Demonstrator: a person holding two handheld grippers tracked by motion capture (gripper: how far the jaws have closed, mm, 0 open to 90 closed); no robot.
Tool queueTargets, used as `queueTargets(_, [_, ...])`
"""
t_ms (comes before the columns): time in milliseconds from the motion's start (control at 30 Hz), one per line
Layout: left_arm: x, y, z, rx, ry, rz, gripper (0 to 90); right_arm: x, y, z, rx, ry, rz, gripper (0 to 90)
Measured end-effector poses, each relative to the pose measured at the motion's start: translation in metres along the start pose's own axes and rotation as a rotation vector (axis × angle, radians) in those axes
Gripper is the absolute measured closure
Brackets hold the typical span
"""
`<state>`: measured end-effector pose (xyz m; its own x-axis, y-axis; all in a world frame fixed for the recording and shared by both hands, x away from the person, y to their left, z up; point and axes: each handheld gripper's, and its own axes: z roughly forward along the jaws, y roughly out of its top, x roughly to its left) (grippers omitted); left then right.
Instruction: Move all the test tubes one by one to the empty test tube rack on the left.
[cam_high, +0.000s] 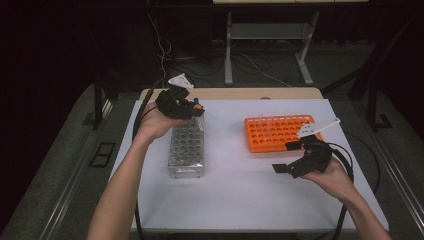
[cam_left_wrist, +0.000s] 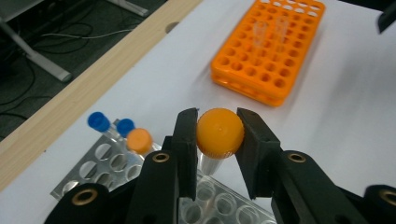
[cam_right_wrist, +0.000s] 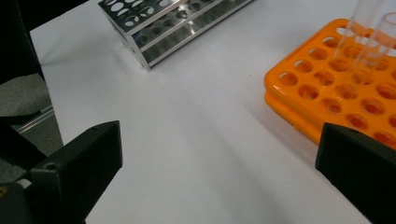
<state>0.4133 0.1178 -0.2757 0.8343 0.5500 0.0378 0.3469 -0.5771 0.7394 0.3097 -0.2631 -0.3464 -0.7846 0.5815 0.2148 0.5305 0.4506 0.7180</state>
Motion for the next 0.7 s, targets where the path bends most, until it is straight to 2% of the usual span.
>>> queueTargets(233, [0.014,-0.004,0.012,0.01,0.046,-0.028,68.7,-0.005,-0.002,-0.005,0.009,-0.015,0.007,0.2])
queueTargets(367, [0.019,-0.006,0.018,0.025,0.068,-0.028,68.7,-0.007,-0.003,-0.008,0.008,-0.021,0.012,0.2])
queueTargets(533, [0.024,-0.011,0.025,0.016,0.083,-0.052,68.8,-0.013,0.0,-0.011,-0.002,-0.03,0.013,0.2])
queueTargets(700, [0.025,-0.017,0.034,0.034,0.081,-0.06,68.7,-0.021,0.008,-0.013,-0.006,-0.037,0.011,0.2])
